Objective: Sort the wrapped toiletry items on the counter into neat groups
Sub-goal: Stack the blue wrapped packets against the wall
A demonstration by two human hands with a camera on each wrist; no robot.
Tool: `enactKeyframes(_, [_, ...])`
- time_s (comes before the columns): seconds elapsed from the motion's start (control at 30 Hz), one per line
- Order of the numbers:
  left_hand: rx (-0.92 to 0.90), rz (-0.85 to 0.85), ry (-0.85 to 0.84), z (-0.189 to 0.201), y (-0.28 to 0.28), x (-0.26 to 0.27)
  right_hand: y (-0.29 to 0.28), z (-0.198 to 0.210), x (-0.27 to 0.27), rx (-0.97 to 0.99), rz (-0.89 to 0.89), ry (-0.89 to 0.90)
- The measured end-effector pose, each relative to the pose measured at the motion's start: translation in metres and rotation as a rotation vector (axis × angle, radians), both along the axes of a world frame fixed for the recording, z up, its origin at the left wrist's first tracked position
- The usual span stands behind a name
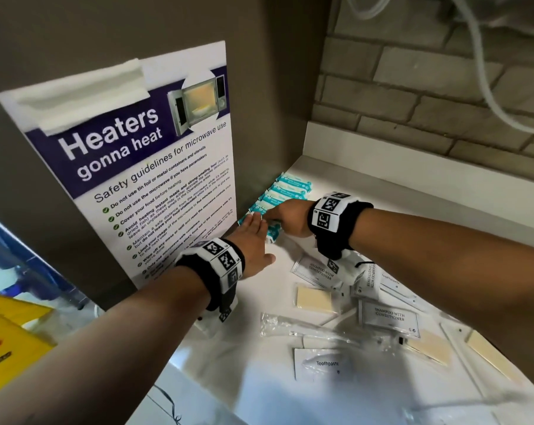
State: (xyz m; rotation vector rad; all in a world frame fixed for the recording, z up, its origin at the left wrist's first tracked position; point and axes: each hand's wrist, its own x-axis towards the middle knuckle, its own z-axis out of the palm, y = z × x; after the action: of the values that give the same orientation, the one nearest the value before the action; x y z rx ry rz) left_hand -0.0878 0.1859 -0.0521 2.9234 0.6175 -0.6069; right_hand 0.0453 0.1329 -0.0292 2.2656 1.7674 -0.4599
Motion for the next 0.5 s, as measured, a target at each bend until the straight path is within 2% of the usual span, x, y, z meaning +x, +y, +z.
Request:
enactKeyframes(0.2, [0.007,-0.019,-0.01,-0.005,0.009,0.004,0.006,-0.002,0.005,0.062,-0.006,0.028])
enactKeyframes(0.4, [-0.004,-0.046,-0.064,0.0,0.012,0.006,0.009,0.002,0.009,0.001,-0.022,0.049])
enactKeyframes(0.5, [-0.027,-0.052,-0.103,0.005,0.011,0.007,-0.006,0.013,0.013,0.065,-0.045,0.075])
